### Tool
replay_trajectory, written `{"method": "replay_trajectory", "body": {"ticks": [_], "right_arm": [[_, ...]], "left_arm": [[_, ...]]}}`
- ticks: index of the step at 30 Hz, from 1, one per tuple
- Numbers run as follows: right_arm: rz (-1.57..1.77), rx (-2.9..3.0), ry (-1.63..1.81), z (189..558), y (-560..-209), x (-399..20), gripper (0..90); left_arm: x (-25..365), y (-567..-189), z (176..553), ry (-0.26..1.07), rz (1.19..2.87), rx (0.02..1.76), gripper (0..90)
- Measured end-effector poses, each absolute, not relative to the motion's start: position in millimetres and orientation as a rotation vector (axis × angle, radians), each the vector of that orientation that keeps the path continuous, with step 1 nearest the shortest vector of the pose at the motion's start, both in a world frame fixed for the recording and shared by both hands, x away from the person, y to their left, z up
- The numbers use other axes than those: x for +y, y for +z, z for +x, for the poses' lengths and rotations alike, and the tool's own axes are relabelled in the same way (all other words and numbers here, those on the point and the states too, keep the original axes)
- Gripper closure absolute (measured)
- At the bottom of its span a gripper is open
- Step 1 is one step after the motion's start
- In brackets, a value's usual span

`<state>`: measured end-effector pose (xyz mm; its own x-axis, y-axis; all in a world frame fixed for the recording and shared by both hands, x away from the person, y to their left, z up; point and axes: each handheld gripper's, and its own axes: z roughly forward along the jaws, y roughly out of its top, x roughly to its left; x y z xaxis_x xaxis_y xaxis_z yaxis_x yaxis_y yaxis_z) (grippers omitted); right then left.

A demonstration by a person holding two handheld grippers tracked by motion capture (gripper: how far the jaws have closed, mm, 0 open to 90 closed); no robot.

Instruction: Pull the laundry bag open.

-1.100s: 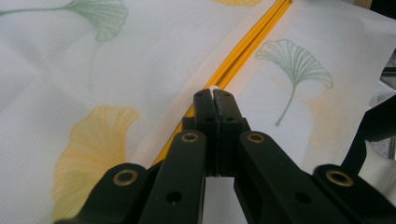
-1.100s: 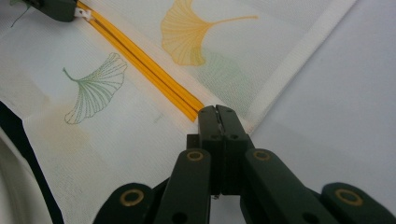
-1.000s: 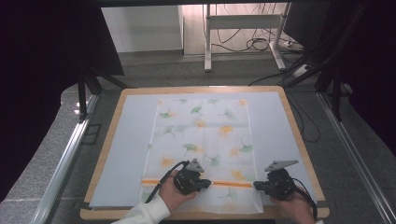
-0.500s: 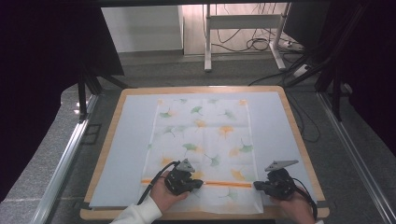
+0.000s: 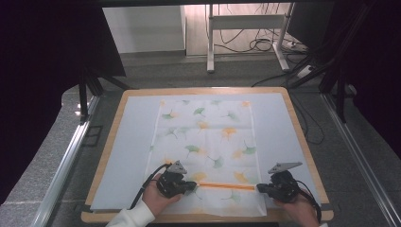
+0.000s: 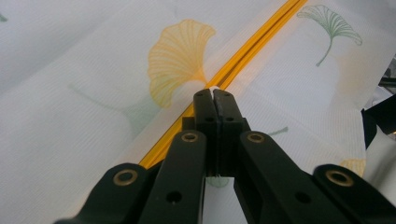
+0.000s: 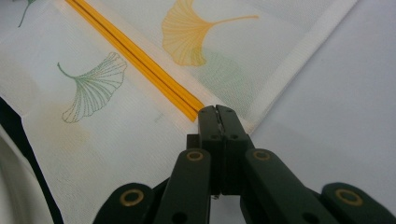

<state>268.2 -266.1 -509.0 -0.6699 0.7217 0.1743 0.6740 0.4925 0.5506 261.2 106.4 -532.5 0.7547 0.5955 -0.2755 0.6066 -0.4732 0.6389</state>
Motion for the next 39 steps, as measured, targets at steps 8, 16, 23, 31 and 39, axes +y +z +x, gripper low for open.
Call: {"method": "replay_trajectory", "body": {"ticks": [8, 16, 23, 31, 39], "right_arm": [[1.236, 2.646, 0.921, 268.3, -509.0, -266.3, 90.0], [1.234, 2.646, 0.923, 268.4, -509.1, -266.4, 90.0], [1.234, 2.646, 0.922, 268.3, -509.1, -266.3, 90.0], [1.232, 2.647, 0.924, 268.4, -509.2, -266.6, 90.0], [1.234, 2.647, 0.923, 268.4, -509.1, -266.4, 89.9]], "left_arm": [[119.8, -533.3, 259.2, -0.017, 2.184, 0.926, 90.0], [134.2, -534.6, 257.4, -0.014, 2.173, 0.949, 90.0], [145.5, -534.5, 256.2, -0.007, 2.162, 0.971, 90.0], [162.2, -535.5, 253.8, 0.005, 2.151, 1.009, 90.0], [182.5, -537.6, 251.1, 0.023, 2.116, 1.057, 90.0]]}}
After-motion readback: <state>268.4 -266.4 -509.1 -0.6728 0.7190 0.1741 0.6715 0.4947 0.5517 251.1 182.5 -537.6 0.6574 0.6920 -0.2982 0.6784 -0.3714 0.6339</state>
